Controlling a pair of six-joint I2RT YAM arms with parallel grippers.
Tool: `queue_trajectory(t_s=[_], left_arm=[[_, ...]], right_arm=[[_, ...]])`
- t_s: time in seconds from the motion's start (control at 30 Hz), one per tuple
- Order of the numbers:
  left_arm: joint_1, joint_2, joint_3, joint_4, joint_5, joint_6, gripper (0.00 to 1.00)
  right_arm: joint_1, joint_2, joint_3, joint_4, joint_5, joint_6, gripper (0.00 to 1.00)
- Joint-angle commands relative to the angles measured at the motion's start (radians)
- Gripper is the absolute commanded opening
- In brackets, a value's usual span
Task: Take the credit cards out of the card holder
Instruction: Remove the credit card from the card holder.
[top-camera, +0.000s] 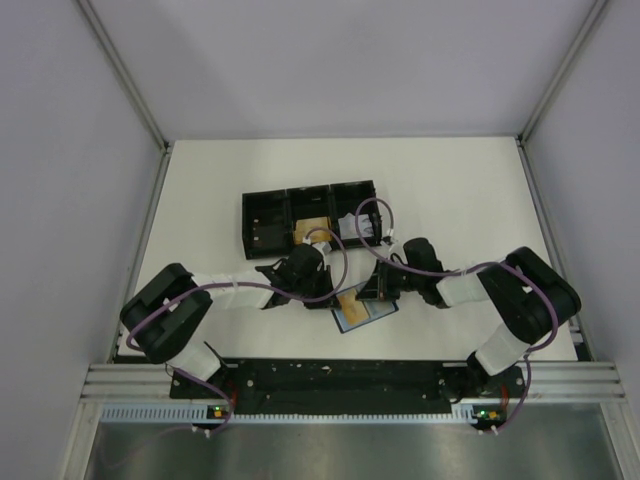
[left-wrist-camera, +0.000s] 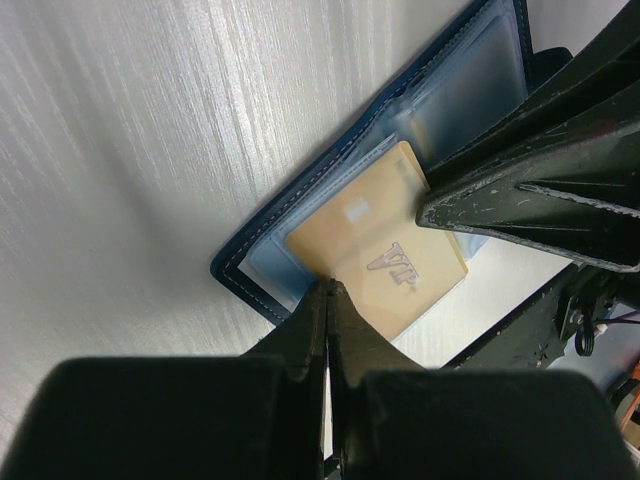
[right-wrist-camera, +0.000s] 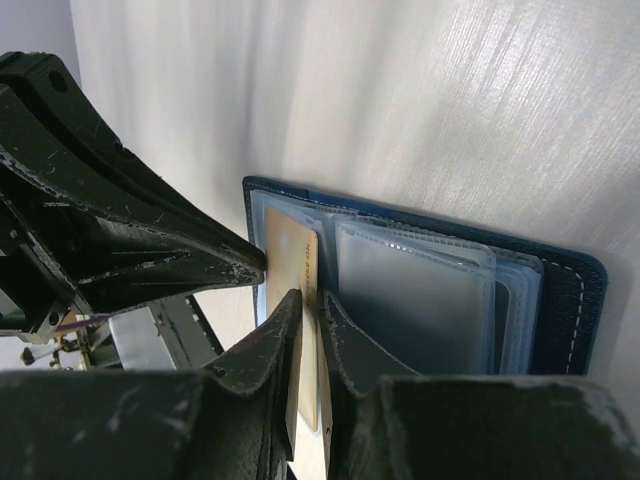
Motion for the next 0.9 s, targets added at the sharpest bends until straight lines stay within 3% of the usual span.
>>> queue_trajectory(t_s=[0.0, 0.23, 0.7, 0.87], left_arm=[[-0.003, 0.000, -0.025, -0.063, -0.055, 0.009, 0.00], [-0.004, 0.003, -0.017, -0.077, -0.061, 0.018, 0.00], [-0.003, 0.005, -0.022, -0.077, -0.060, 0.022, 0.00], [-0.003, -0.034, -0.027, -0.053, -0.034, 0.015, 0.00]], right_arm=[[-0.013, 0.008, 0.014, 0.055, -0.012, 0.011, 0.11], [-0.025, 0.009, 0.008, 0.063, -0.021, 0.014, 0.04], [-0.051, 0.008, 0.001, 0.063, -0.043, 0.004, 0.05], [-0.053, 0.014, 0.004, 0.060, -0.044, -0.003, 0.00]])
